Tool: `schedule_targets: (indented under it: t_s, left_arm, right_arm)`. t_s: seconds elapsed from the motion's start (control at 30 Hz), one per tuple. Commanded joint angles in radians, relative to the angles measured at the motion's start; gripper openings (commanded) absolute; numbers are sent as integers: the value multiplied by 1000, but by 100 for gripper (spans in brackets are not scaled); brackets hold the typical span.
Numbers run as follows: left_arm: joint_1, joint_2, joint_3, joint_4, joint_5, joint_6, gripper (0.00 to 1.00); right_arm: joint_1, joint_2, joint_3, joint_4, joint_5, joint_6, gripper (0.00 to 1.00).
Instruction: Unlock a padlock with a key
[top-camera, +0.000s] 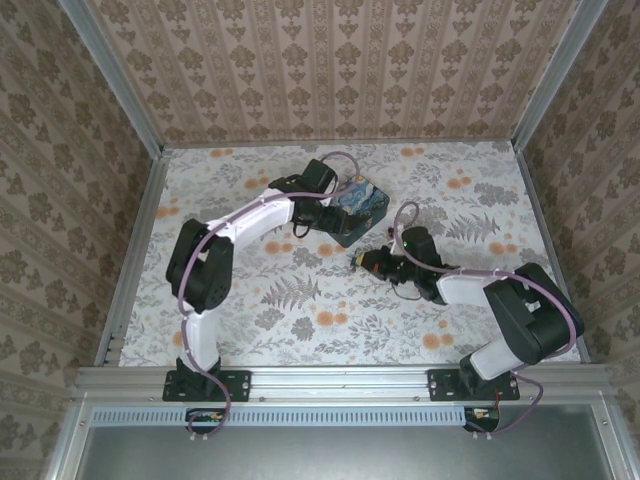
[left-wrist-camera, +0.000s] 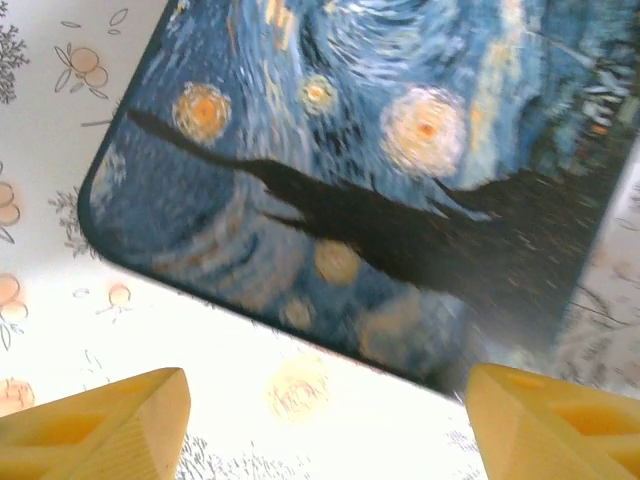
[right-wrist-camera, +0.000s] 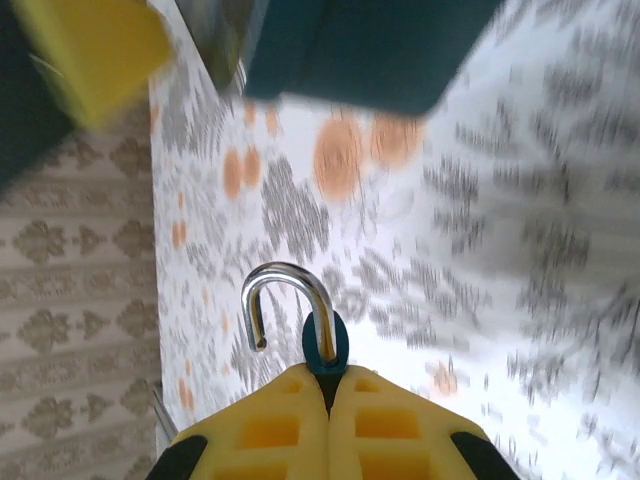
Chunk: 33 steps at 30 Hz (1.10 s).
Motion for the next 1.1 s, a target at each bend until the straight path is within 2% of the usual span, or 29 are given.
schedule_targets:
  t_s: [0.0, 0.1, 0.17, 0.23, 0.33, 0.47, 0.6, 0.7, 0.77, 0.87, 1.07]
  left_arm:
    - [24, -140, -46, 9, 67, -55, 77]
    - [51, -231, -118, 56, 80, -94, 78]
    - [70, -291, -170, 80, 74, -116, 78]
    - [91, -357, -215, 88, 51, -122, 79]
    - [133, -452, -273, 75, -3, -118, 80]
    - [207, -571, -353, 66, -99, -111, 81]
    - [310, -686, -438, 88, -224, -84, 81]
    - [364, -780, -547, 209, -330, -16, 85]
    - [376, -851, -658, 358, -431, 51, 99]
    - [403, -916, -821, 600, -539, 176, 100]
    - [527, -826, -975, 814, -502, 270, 100]
  right_arm:
    - [12, -2, -60, 59, -5, 37, 0]
    - [8, 11, -86, 61, 11, 28, 1]
    - [-2, 4, -97, 57, 17, 23, 23]
    - [-23, -36, -103, 16, 27, 8, 49]
    - [-68, -175, -102, -119, 57, -33, 69]
    - [-144, -417, -39, -405, 138, -137, 99]
    - [-221, -586, 80, -649, 309, -284, 99]
    - [-266, -626, 139, -710, 481, -356, 99]
    - [-285, -636, 144, -675, 610, -405, 99]
    - [-311, -603, 126, -550, 731, -517, 100]
    - [-351, -459, 69, -303, 857, -729, 99]
